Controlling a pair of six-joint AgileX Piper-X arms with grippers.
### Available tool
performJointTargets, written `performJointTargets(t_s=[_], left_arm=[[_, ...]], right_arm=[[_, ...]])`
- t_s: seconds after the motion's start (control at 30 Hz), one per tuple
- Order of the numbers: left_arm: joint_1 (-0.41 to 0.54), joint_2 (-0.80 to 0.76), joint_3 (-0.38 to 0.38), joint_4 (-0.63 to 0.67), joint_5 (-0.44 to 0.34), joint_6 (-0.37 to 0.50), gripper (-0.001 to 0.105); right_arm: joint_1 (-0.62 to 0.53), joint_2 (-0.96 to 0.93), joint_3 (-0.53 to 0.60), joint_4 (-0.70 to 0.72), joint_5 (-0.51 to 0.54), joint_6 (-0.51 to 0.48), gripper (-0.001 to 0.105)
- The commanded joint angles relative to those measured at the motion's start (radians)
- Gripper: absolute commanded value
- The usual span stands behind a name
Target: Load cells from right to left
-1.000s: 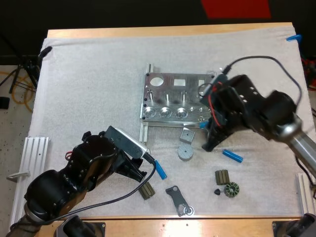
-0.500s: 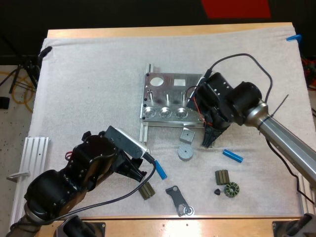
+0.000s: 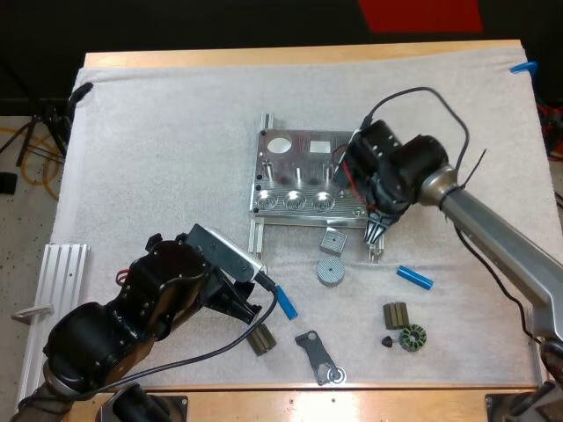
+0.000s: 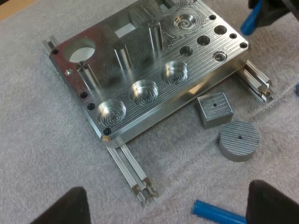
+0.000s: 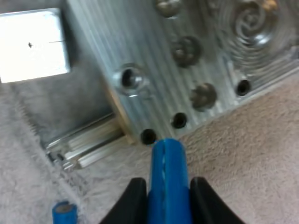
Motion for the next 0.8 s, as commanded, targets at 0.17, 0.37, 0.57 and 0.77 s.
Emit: performJointTargets(t_s=[0.17, 0.37, 0.57, 0.77], left_arm=[[0.002, -0.006, -0.003, -0.009, -0.009, -0.001, 0.067], [0.002, -0.006, -0.003, -0.009, -0.005, -0.001, 0.067], [0.002, -0.006, -0.003, -0.009, -0.001, -0.001, 0.067], [0.002, -0.006, -0.003, -0.009, -0.001, -0.001, 0.067]], right_arm=[[-0.047, -0.002, -0.012, -0.031, -0.068, -0.009, 0.004], [-0.069, 0.018, -0.012, -0.070, -0.068, -0.009, 0.004], [-0.069, 0.035, -0.012, -0.108, -0.084, -0.032, 0.004], [-0.069, 0.058, -0.012, -0.132, -0.084, -0.031, 0.004]])
